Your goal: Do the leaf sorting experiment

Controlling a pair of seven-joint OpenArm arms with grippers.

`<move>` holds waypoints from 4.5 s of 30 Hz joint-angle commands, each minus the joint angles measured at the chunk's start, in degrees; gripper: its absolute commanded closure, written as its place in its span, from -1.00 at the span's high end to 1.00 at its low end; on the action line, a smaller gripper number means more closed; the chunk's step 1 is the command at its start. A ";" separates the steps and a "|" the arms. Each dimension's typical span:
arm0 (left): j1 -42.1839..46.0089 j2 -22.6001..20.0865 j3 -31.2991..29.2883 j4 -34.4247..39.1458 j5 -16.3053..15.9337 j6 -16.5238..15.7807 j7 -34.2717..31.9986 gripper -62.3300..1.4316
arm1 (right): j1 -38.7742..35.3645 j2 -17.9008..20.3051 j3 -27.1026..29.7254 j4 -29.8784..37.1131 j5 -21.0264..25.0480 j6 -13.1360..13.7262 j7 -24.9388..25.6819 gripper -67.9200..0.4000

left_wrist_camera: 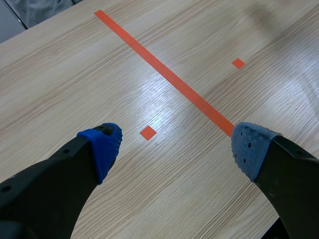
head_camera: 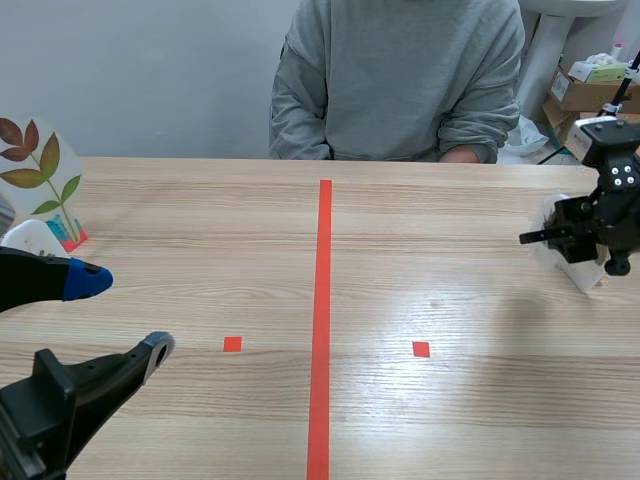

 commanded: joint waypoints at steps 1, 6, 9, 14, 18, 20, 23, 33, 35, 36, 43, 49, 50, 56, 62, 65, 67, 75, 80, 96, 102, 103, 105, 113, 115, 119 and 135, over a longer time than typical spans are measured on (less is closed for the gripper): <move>0.28 -0.02 -0.20 0.85 -0.61 0.09 -1.20 0.54 | -0.02 0.81 1.09 -0.02 0.33 -0.02 1.31 -0.89; 0.28 -0.02 -0.20 0.85 -0.63 0.09 -1.18 0.54 | -3.23 0.79 3.37 -0.07 -1.53 -1.57 3.08 -0.89; 0.28 -0.02 -0.20 0.85 -0.63 0.09 -1.20 0.54 | -4.94 0.79 3.39 -0.07 -3.17 -2.75 4.83 -0.89; 0.28 -0.02 -0.20 0.85 -0.63 0.09 -1.20 0.54 | -6.10 0.79 3.41 -0.90 -5.09 -4.61 8.83 -0.89; 0.28 -0.02 -0.20 0.85 -0.61 0.09 -1.20 0.54 | -6.08 0.79 3.39 -3.45 -6.58 -5.86 13.40 -0.88; 0.28 -0.02 -0.20 0.85 -0.61 0.09 -1.20 0.54 | -5.92 0.79 3.39 -5.35 -6.58 -5.84 15.17 -0.88; 0.28 -0.02 -0.20 0.85 -0.61 0.09 -1.20 0.54 | -5.77 0.76 3.39 -8.04 -6.58 -5.81 17.33 -0.88; 0.28 -0.02 -0.20 0.85 -0.61 0.09 -1.20 0.54 | -5.79 0.76 3.39 -9.14 -6.58 -5.81 18.05 -0.59; 0.28 -0.02 -0.20 0.85 -0.61 0.09 -1.20 0.54 | -5.79 0.76 3.39 -9.14 -6.58 -5.81 17.81 -0.47; 0.28 -0.02 -0.20 0.85 -0.61 0.09 -1.18 0.54 | -5.79 0.76 3.39 -9.14 -6.58 -5.81 17.55 -0.39; 0.28 -0.02 -0.20 0.85 -0.61 0.09 -1.18 0.54 | -6.08 0.81 3.85 -8.09 -6.60 -5.70 13.97 0.49; 0.28 -0.02 -0.20 0.85 -0.59 0.09 -1.18 0.54 | -11.69 0.81 10.12 3.69 -6.54 -3.37 11.28 0.54; 0.28 -0.02 -0.20 0.85 -0.59 0.09 -1.18 0.54 | -13.38 0.81 11.52 6.67 -6.54 -2.64 10.97 0.61; 0.28 -0.02 -0.20 0.85 -0.59 0.09 -1.20 0.54 | -25.92 0.79 18.21 24.74 -6.03 4.55 12.24 0.67; 0.28 -0.02 -0.20 0.85 -0.57 0.11 -1.44 0.54 | -36.61 0.79 20.96 39.43 -0.17 7.02 12.24 0.67; 0.28 -0.04 -0.20 0.85 -0.57 0.11 -1.64 0.54 | -40.81 0.79 20.92 46.27 2.08 8.50 10.51 0.67; 0.24 -0.04 -0.20 0.85 -0.55 0.11 -1.70 0.54 | -42.58 0.81 20.90 50.56 2.86 9.35 7.78 0.67; -1.62 -0.02 -0.20 0.85 -0.35 0.11 -1.62 0.54 | -47.93 5.42 19.04 62.99 5.11 11.65 4.26 0.67; -1.62 -0.02 -0.20 0.85 -0.37 0.11 -1.60 0.54 | -48.04 8.74 16.81 62.88 4.81 11.65 4.61 0.66; -1.62 -0.04 -0.20 0.85 -0.39 0.09 -1.62 0.54 | -48.02 8.07 16.44 62.88 1.60 12.48 4.74 0.66; -1.64 -0.04 -0.20 0.85 -0.39 0.09 -2.08 0.54 | -48.02 8.07 16.44 62.88 1.57 12.48 4.70 0.66; -1.64 -0.04 -0.20 0.85 -0.37 0.09 -2.82 0.54 | -48.02 8.07 16.44 62.88 1.57 12.48 4.70 0.66; -1.62 -0.04 -0.20 0.87 -0.37 0.09 -2.97 0.54 | -48.02 8.09 16.44 62.88 1.57 12.48 4.70 0.66; -1.62 -0.04 -0.20 0.87 -0.37 0.09 -2.95 0.54 | -48.02 8.09 16.44 62.88 1.01 12.48 4.70 0.66; -1.62 -0.04 -0.20 0.87 -0.37 0.09 -2.95 0.54 | -48.02 8.09 16.44 62.88 1.01 12.48 4.70 0.66; -1.62 -0.04 -0.20 0.87 -0.37 0.09 -2.91 0.54 | -48.02 8.07 16.44 62.88 1.01 12.48 4.68 0.66; -1.62 -0.02 -0.20 0.87 -0.37 0.09 -2.89 0.54 | -48.00 8.07 16.44 62.88 0.98 12.48 4.68 0.66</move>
